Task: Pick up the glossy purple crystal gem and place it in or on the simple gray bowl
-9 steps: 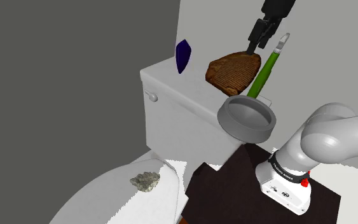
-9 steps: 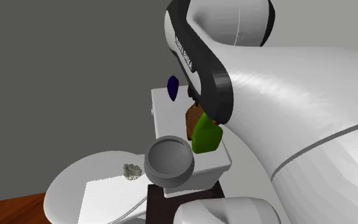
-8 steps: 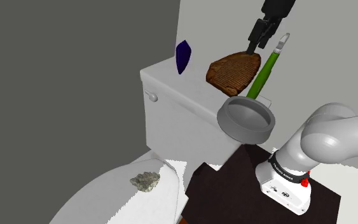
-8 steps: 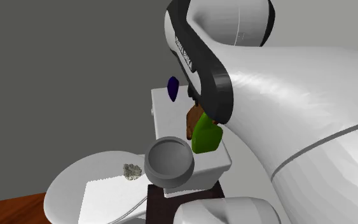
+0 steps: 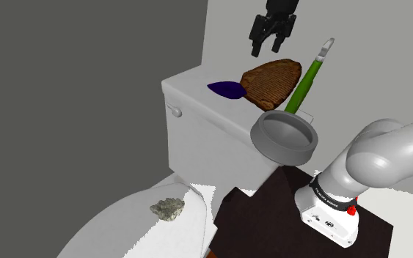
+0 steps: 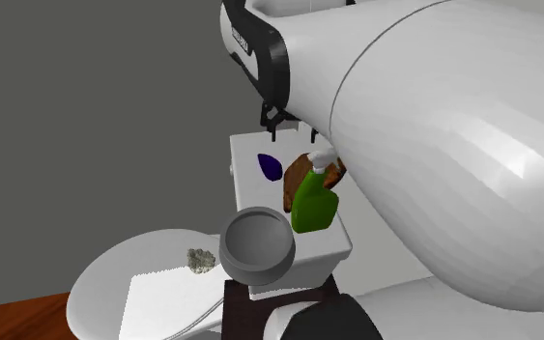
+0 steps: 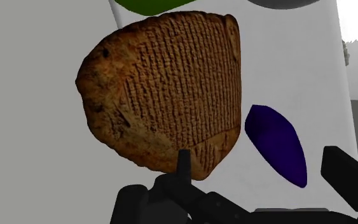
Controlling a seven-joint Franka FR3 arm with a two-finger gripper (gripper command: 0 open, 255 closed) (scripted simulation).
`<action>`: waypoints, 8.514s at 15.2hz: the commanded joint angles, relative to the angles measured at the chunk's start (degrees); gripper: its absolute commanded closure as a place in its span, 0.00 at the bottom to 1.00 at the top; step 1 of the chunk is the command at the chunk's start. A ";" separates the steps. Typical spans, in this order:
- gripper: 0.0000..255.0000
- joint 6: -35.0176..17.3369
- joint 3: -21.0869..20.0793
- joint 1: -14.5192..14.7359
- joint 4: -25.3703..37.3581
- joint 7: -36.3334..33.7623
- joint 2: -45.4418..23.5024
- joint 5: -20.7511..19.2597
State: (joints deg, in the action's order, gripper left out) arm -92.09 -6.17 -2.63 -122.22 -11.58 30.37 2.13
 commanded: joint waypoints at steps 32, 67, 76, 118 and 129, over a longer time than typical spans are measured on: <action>1.00 -3.69 -6.79 -0.82 24.74 -25.77 -31.86 -0.46; 1.00 -14.72 -6.48 1.33 -2.50 12.70 -19.05 -2.67; 1.00 -12.40 -6.40 1.31 -0.69 12.88 -18.53 -2.58; 1.00 13.80 -9.38 9.64 -16.69 6.98 24.24 8.26; 1.00 6.61 -10.99 10.52 -26.29 7.13 26.65 9.93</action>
State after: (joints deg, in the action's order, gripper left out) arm -84.71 -16.94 7.86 -147.86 -4.44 57.11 11.89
